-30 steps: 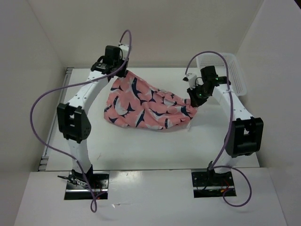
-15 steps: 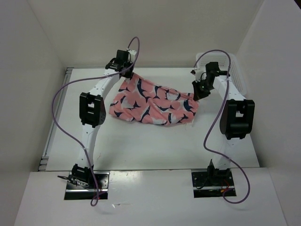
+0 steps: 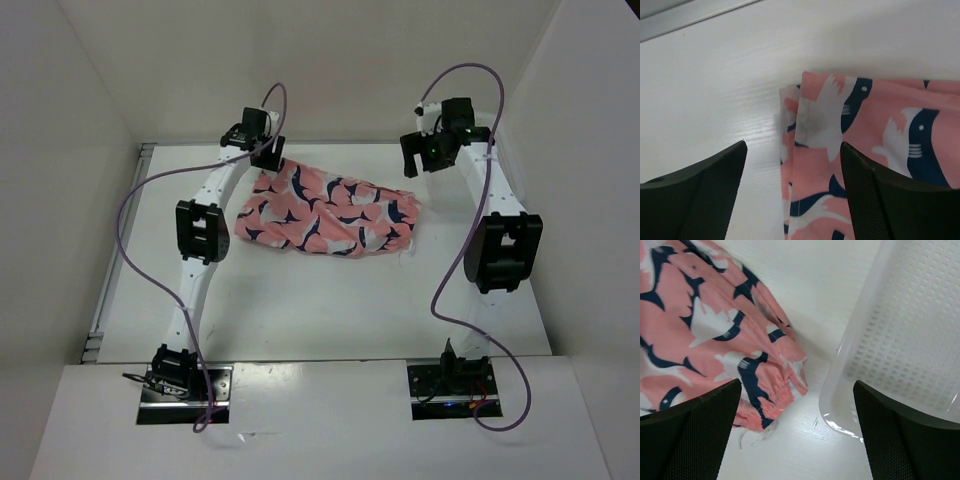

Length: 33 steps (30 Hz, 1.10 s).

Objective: Fold and stack the shorts
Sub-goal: Fold the shorts

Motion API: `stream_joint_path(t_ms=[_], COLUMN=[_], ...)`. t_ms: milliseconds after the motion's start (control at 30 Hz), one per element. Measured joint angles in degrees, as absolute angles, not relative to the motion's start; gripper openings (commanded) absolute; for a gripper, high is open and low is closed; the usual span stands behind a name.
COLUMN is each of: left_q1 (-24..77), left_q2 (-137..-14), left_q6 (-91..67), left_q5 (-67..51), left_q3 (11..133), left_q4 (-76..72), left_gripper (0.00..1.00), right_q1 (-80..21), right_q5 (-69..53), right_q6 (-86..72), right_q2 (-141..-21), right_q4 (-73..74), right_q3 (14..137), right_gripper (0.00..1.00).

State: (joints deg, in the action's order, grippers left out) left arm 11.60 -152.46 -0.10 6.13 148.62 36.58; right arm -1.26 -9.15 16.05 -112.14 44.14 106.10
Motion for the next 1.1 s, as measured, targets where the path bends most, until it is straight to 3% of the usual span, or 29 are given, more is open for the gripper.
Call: stream_joint_path(t_ms=[100, 167, 367, 433, 600, 800, 1100], left_q1=[10.94, 10.15, 7.42, 9.15, 14.22, 13.91, 13.54], left_q2=[-152.2, -149.53, -127.11, -123.72, -123.66, -121.49, -113.45], left_q6=[-0.16, -0.1, -0.21, -0.23, -0.14, -0.69, -1.63], left_q5=[5.06, 2.52, 1.45, 1.98, 3.99, 4.32, 5.63], left_q3=[151.39, 147.98, 106.15, 98.28, 95.24, 90.63, 78.11], left_q4=[43.31, 46.0, 40.66, 40.14, 35.07, 29.67, 24.86], left_gripper=[0.82, 0.92, 0.97, 0.97, 0.95, 0.83, 0.81], right_q1=[-1.26, -1.26, -1.26, -1.26, -1.26, -1.26, -1.28], right_q5=[-12.23, -14.66, -20.56, -21.74, -22.96, -19.88, -10.66], right_q6=[16.08, 16.03, 13.58, 10.92, 2.9, -7.11, -17.08], right_q2=[-110.02, -106.48, -91.59, -90.65, -96.42, -103.94, -105.47], right_q4=[44.93, 44.97, 47.92, 48.53, 43.4, 37.71, 36.36], right_q3=[106.32, 102.54, 78.37, 73.45, 73.6, 74.46, 74.72], right_gripper=[0.95, 0.95, 0.94, 0.93, 0.81, 0.72, 0.71])
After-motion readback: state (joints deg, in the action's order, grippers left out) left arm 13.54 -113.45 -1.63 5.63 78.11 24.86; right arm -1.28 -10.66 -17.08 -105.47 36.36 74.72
